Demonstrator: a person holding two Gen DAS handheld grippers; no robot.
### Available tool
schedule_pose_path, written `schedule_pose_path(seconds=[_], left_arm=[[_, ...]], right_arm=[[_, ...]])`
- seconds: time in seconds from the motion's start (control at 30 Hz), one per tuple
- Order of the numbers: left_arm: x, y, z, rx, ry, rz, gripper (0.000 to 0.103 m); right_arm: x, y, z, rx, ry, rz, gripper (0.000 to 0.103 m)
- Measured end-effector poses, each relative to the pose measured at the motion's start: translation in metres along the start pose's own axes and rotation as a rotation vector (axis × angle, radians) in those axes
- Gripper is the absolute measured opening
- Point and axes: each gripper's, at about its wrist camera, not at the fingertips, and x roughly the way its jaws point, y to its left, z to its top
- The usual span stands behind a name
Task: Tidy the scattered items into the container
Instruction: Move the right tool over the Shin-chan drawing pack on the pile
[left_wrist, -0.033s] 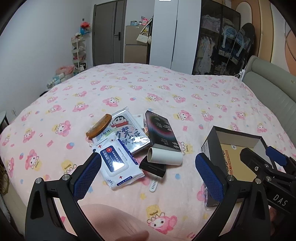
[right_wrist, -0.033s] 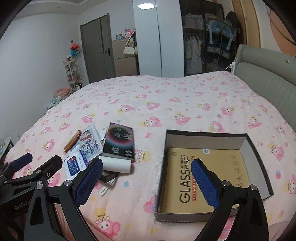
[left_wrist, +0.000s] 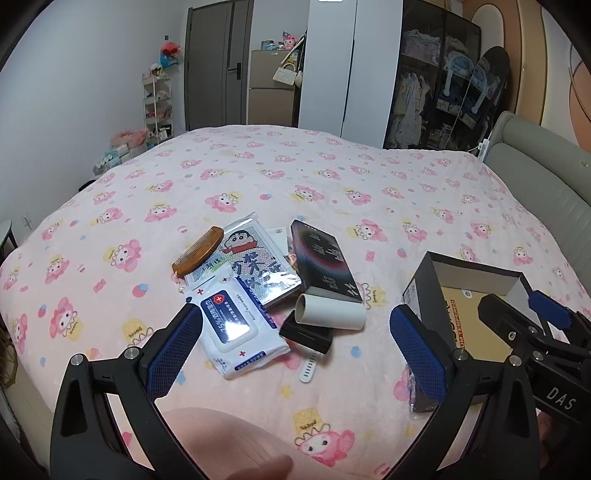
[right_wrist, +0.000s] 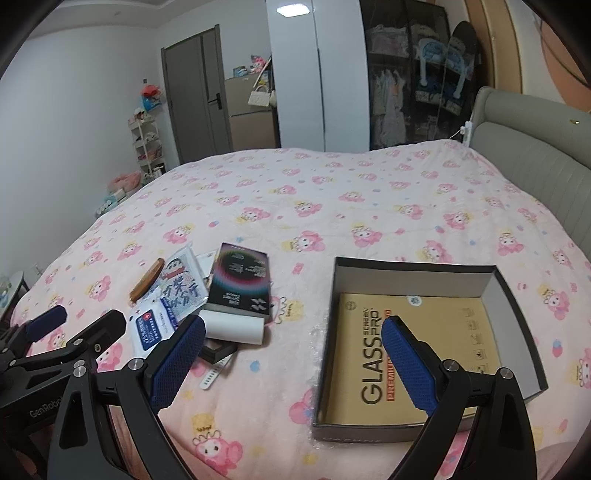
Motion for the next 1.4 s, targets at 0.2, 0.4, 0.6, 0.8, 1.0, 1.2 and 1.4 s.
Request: schedule_pose_path(seconds=[0.2, 0.4, 0.6, 0.8, 1.0, 1.2, 1.4], left_arm=[[0.024, 0.037, 0.013, -0.094, 0.029, -0.060, 0.100], [0.057, 0.089, 0.021, -0.300, 0.049, -0.094, 0.097], [0.129, 0.140, 0.019, -0.513, 0.191, -0.115, 0.086], [0.196, 0.169, 0.012, -0.656, 0.286, -0.149, 0.075], [0.237, 0.203, -0.024, -0.819, 0.346, -0.102, 0.052], [0.264, 0.220, -0.033, -0.874, 0.368, -0.143, 0.060], [0.298, 0.219, -0.031, -0.846, 0.462, -0.156, 0.061]], right_arm=[[0.034, 0.031, 0.011, -0.079, 0.085, 0.076, 0.097], [0.072, 0.063, 0.022, -0.158, 0.172, 0.149, 0.097], [0.141, 0.093, 0.040, -0.211, 0.239, 0.175, 0.096], [0.208, 0.121, 0.051, -0.280, 0.304, 0.140, 0.056], [0.260, 0.144, 0.034, -0.384, 0.378, 0.136, 0.054], [0.287, 0.151, 0.019, -0.494, 0.419, 0.114, 0.056], [0.304, 0.162, 0.009, -0.564, 0.492, 0.137, 0.064]])
